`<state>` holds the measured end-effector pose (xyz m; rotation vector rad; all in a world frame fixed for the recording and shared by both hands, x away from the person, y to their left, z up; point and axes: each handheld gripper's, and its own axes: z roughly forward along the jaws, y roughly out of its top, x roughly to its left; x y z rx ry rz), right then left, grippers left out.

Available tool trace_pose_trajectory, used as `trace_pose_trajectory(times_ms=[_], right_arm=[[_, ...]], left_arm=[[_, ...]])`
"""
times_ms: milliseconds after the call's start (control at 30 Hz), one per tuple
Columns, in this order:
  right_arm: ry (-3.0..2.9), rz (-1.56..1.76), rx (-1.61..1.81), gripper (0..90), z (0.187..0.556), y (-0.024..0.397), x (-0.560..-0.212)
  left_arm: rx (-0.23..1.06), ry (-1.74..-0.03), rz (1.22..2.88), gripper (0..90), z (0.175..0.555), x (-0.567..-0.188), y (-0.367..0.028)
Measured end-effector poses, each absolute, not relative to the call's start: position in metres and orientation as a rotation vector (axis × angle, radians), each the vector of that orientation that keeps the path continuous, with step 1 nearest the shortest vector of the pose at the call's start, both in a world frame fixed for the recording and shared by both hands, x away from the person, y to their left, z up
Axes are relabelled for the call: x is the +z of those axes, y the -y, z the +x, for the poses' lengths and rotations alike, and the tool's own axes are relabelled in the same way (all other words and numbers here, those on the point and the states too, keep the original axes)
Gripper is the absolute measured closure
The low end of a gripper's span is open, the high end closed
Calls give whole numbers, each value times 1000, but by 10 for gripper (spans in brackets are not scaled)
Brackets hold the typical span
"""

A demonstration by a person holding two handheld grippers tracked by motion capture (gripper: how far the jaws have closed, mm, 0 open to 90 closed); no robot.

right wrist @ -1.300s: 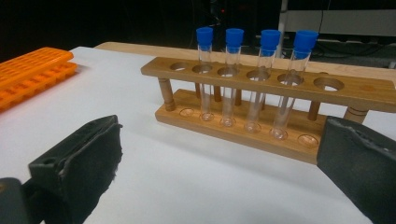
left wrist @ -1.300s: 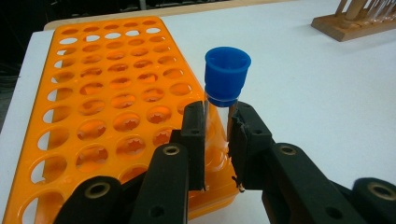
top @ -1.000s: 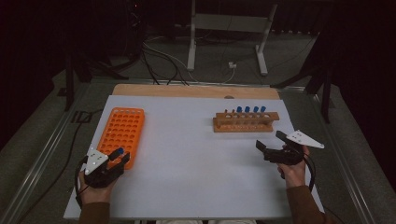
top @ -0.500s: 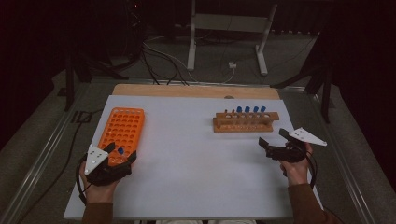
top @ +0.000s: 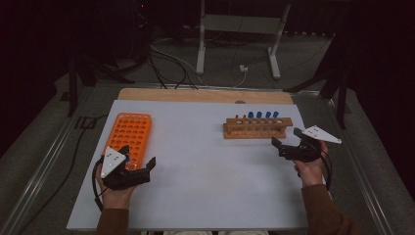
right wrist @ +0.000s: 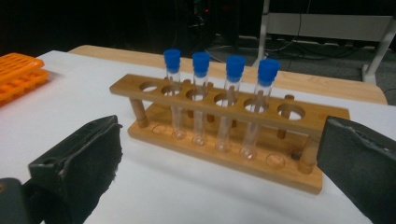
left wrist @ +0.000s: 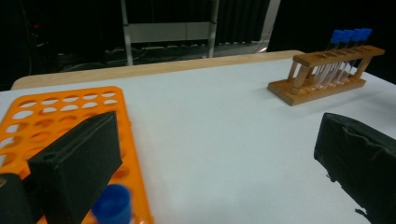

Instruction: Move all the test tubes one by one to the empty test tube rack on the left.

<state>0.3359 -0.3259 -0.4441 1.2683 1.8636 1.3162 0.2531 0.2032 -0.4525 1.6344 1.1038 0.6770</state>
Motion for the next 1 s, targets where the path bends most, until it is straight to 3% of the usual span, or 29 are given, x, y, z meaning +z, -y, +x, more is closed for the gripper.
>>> trace_pose_trajectory(times_ms=[233,567,733,900,1000], right_arm=[[-1853,1267,1290,4,351,326,-434],[-1851,1336,1245,105,381,328,-437],[-1839,1368,1245,262,396,328,-441],[-1836,1390,1241,508,408,327,-446],[-1852,1378,1243,601,413,325,-449]], left_arm=[[665,-1086,1624,17,253,-453,-198],[665,-1064,1616,18,249,-454,-190],[665,-1053,1623,18,249,-454,-188],[659,-1050,1629,18,249,-456,-186],[657,-1049,1631,19,249,-456,-186]])
